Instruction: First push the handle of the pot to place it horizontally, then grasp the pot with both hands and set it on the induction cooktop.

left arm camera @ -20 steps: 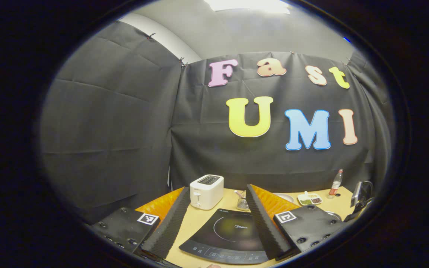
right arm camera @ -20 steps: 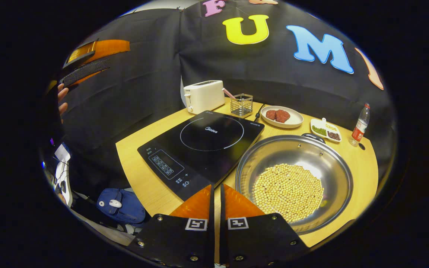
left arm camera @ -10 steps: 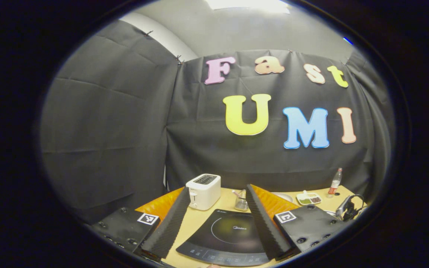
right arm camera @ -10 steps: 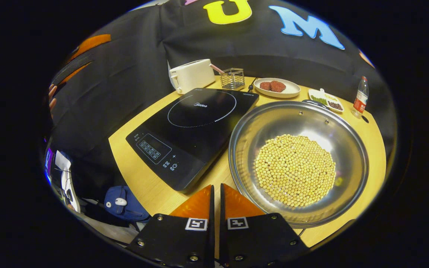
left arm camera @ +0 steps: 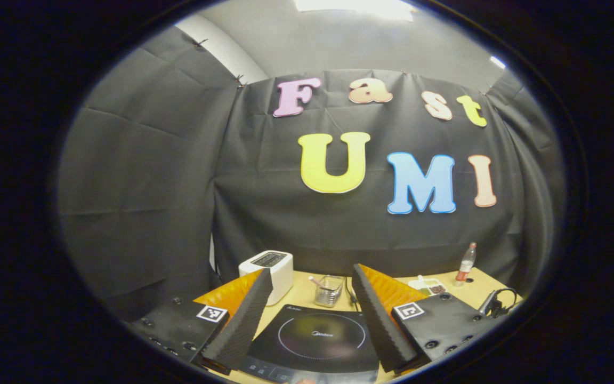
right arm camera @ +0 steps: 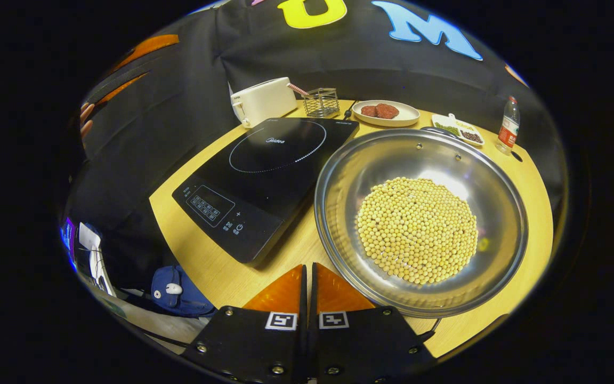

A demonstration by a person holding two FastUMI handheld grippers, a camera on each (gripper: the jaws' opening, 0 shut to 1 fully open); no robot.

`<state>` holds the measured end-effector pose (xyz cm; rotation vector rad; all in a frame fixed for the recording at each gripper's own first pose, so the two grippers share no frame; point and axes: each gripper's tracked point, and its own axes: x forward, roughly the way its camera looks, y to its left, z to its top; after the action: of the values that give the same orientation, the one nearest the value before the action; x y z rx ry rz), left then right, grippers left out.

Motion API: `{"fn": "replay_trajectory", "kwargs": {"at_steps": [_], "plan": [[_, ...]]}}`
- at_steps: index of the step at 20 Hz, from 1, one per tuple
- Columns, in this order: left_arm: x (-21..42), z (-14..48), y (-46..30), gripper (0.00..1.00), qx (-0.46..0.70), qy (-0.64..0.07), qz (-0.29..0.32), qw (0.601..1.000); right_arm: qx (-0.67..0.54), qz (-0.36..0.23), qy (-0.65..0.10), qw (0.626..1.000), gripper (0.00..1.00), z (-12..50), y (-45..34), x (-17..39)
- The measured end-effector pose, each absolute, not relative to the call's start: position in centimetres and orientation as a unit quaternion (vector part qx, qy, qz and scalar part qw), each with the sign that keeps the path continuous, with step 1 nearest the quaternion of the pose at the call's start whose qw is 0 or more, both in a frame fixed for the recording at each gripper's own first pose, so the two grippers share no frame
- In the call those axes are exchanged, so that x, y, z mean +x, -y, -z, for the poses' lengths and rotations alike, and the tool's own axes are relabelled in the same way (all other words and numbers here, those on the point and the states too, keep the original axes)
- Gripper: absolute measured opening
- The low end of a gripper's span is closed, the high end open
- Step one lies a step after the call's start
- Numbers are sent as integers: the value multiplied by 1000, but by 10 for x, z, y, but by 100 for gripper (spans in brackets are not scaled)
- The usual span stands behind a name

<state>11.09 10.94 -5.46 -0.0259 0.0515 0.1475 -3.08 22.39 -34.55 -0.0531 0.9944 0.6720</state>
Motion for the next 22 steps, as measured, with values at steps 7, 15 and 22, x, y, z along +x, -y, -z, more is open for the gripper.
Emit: {"fn": "replay_trajectory", "kwargs": {"at_steps": [7,15,22], "plan": [[140,63,-89,100,-31,-28,-23,999,-34,-285,-481,829,1,347,-208,-32],[151,72,-66,96,-38,-38,8,999,-42,-237,-494,835,1,350,-171,-34],[159,71,-24,97,-26,-42,20,999,-41,-226,-504,833,1,352,-130,-33]]}}
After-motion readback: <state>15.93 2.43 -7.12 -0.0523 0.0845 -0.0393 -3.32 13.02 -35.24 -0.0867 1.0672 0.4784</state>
